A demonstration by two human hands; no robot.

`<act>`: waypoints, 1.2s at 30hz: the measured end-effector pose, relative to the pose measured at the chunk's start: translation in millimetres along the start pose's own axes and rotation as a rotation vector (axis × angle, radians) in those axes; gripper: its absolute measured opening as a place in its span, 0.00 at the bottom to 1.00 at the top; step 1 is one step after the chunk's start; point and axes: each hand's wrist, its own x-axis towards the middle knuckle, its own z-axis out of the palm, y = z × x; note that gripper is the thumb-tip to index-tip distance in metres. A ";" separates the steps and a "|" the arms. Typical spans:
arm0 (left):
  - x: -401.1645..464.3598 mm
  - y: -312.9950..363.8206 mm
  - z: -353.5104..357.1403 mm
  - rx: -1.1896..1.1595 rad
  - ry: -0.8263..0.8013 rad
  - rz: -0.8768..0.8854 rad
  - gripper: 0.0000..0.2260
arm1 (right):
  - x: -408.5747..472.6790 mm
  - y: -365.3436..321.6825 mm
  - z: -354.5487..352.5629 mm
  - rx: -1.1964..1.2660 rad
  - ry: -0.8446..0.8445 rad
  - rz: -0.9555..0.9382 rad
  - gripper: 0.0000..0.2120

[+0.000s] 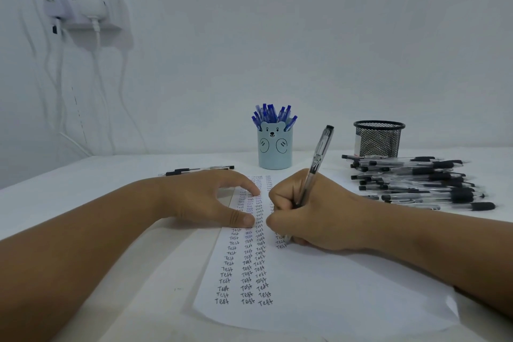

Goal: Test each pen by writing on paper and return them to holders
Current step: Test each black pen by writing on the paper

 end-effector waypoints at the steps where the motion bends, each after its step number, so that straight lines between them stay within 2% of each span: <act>1: 0.3 -0.7 0.1 0.003 0.001 0.006 0.30 | 0.1 0.2 0.3 0.000 -0.001 -0.003 0.19; 5: 1.2 -0.2 1.1 0.008 0.001 0.010 0.28 | 1.2 -1.3 1.8 -0.028 -0.016 -0.030 0.19; 10: 1.2 -1.4 1.2 -0.012 -0.002 0.013 0.32 | 1.3 -1.5 1.5 -0.026 -0.003 -0.036 0.19; 12: -0.1 0.4 0.8 -0.005 -0.003 0.009 0.29 | 1.9 0.2 2.2 0.008 0.008 -0.025 0.20; 16: -2.6 8.0 0.2 0.000 0.008 -0.011 0.27 | 2.8 1.7 1.1 0.327 0.075 0.038 0.24; 18: -3.3 10.8 -0.2 0.001 -0.001 -0.029 0.27 | 6.1 2.2 -4.0 0.369 0.111 0.053 0.25; 20: -4.1 10.7 -1.1 0.008 -0.004 -0.032 0.28 | 9.3 3.1 -10.1 0.334 0.172 0.039 0.24; 22: -5.0 9.3 -1.8 0.015 -0.005 -0.031 0.29 | 11.1 4.4 -16.4 0.323 0.245 0.002 0.16; 25: -4.8 9.6 -1.9 0.014 -0.011 -0.028 0.28 | 10.6 8.6 -26.4 0.245 0.248 -0.005 0.20; 31: -6.6 14.3 -2.8 0.034 -0.005 -0.029 0.27 | 14.3 20.0 -33.1 -0.139 0.323 -0.112 0.09; 33: -7.1 14.8 -3.3 0.032 -0.005 -0.038 0.28 | 13.6 18.3 -33.5 -0.223 0.326 -0.148 0.10; 36: -7.3 15.6 -3.1 0.037 -0.001 -0.049 0.27 | 13.0 18.7 -30.7 -0.309 0.283 -0.189 0.16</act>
